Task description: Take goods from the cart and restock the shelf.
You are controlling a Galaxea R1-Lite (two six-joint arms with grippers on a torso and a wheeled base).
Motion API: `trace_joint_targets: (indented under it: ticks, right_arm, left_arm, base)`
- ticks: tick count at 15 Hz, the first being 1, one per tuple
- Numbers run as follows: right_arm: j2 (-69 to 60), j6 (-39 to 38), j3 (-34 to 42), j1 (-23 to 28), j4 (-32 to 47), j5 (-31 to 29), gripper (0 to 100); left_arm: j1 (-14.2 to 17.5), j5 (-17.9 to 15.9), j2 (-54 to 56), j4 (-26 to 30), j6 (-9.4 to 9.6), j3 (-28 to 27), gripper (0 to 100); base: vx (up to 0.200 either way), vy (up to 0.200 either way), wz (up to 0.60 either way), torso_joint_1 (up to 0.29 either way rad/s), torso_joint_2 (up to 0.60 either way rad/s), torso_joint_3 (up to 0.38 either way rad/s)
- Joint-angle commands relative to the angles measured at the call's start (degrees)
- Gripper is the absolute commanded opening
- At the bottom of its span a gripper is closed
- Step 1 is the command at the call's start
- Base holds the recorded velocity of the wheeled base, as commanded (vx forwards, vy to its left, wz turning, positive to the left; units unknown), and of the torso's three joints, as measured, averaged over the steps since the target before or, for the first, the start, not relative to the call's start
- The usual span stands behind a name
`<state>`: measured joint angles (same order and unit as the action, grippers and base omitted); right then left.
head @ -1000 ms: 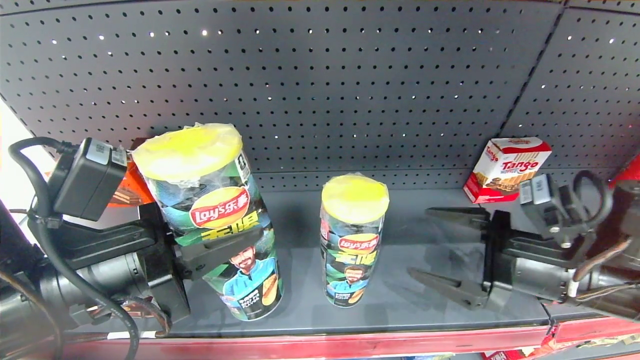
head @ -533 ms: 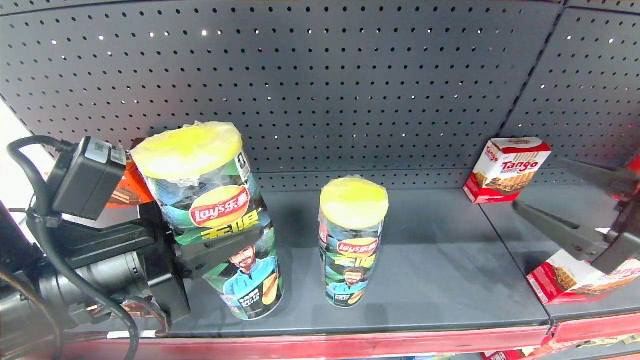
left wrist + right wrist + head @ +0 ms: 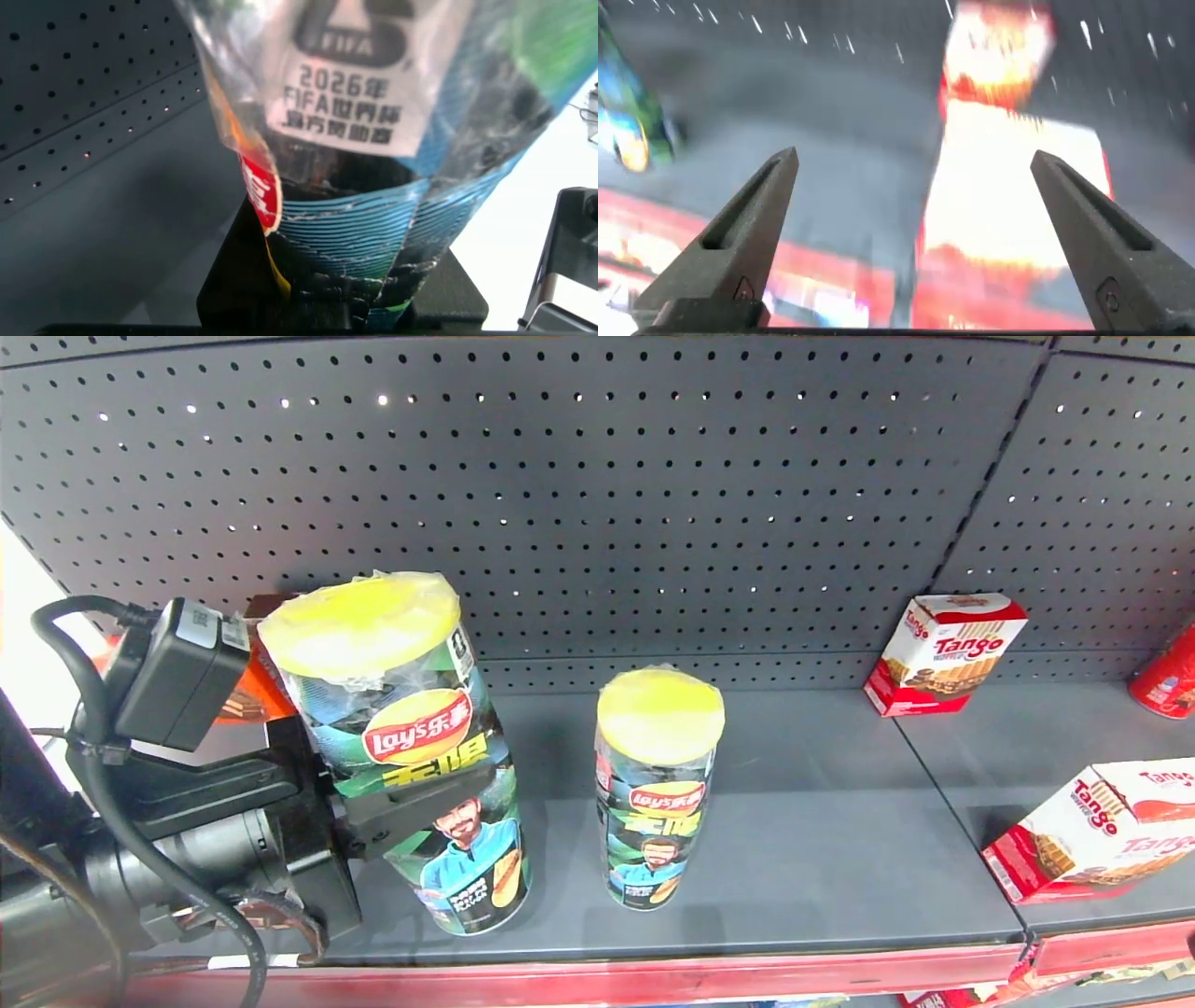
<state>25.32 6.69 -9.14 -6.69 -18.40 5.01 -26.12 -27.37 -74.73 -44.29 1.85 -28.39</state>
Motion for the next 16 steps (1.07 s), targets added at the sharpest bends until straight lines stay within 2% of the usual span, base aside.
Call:
trace_joint_targets:
  ticks: [1,6,9,16]
  right_arm:
    - [-20.3,-3.3,9.1,0.6,11.5,-7.4,100]
    - [-20.0,-7.0,9.1,0.9,18.4,-8.1,100]
    - [-20.0,-6.2,9.1,1.0,18.6,-7.9,100]
    - [-20.0,-6.2,9.1,1.0,18.6,-7.9,100]
  left_arm:
    - [-0.2,0.0,-0.6,0.0,-0.10,-0.4,0]
    - [-0.2,0.0,-0.6,-0.1,-0.01,0.6,0]
    - [-0.3,0.0,-0.2,-1.0,0.08,2.5,0]
    - [0.4,0.1,-0.4,-0.6,0.08,2.1,0]
  base:
    - [0.000,0.000,0.00,0.000,0.00,0.000]
    - [0.000,0.000,0.00,0.000,0.00,0.000]
    - [0.000,0.000,0.00,0.000,0.00,0.000]
    - [0.000,0.000,0.00,0.000,0.00,0.000]
